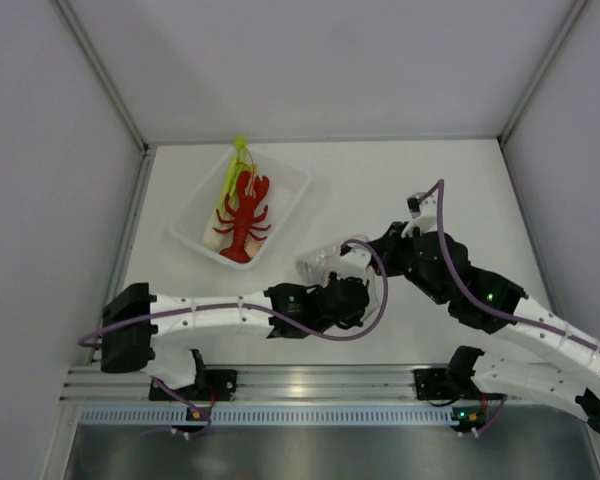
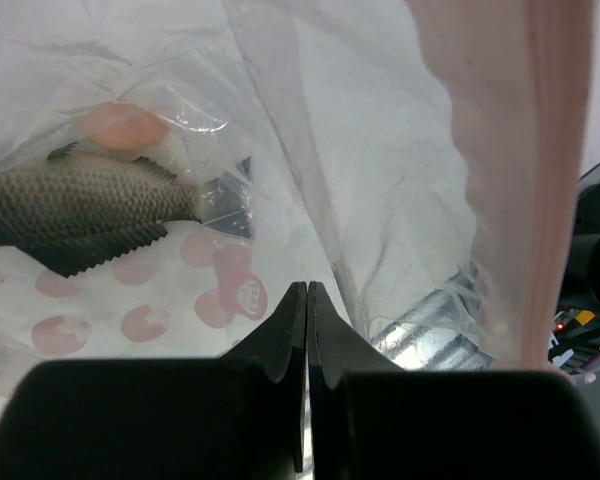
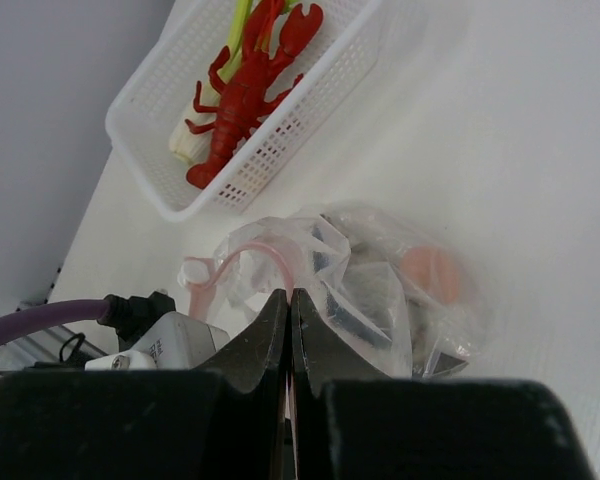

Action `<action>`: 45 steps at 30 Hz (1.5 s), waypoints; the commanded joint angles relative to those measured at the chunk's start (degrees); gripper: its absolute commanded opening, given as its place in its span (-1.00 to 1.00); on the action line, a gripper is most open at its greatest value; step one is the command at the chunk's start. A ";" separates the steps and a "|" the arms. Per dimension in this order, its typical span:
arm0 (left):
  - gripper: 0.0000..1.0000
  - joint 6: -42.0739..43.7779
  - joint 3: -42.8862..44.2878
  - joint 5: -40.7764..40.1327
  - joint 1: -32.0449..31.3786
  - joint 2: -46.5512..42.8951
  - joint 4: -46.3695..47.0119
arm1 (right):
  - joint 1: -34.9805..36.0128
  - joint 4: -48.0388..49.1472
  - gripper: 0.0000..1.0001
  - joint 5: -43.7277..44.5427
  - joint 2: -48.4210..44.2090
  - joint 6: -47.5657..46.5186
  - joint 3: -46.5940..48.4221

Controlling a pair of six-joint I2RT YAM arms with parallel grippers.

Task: Open the zip-top bag and remove the fake food
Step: Pick up the fake fish from the zipper food storage bag.

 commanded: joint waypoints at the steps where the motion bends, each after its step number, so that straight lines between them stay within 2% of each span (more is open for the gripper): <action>1: -1.00 3.37 -3.12 5.06 -0.86 -1.38 4.17 | -1.13 2.33 -1.00 -0.62 -0.95 -3.45 4.61; 8: -1.00 4.69 -7.51 7.80 -0.86 -3.23 4.97 | -1.48 2.59 -1.00 0.17 -2.43 -8.11 4.71; 16: -1.00 6.01 -10.77 7.46 -0.77 -4.81 4.53 | -1.48 8.39 -1.00 -3.07 -3.58 -16.29 3.21; 21: -1.00 3.55 -8.58 5.78 1.68 -4.64 -1.17 | -1.48 10.41 -1.00 -6.85 -6.13 -16.21 2.42; 26: -1.00 2.50 -1.21 0.88 4.06 -1.92 -10.49 | -1.48 11.30 -1.00 -13.44 -8.68 -15.42 1.45; 31: -1.00 2.23 3.28 -2.12 6.96 -2.00 -16.47 | -1.48 10.85 -1.00 -17.84 -8.77 -10.33 1.02; 35: -0.99 2.67 7.06 -4.31 9.16 -1.74 -21.20 | -1.39 12.17 -1.00 -15.92 -10.17 -3.48 -1.79; 41: -0.97 4.42 12.52 -6.69 11.79 -0.50 -28.95 | -1.48 19.89 -1.00 -14.15 -12.98 10.75 -10.23; 45: -0.98 6.35 13.40 -5.91 13.46 -1.03 -31.85 | -1.48 25.17 -1.00 -13.98 -13.78 15.07 -14.62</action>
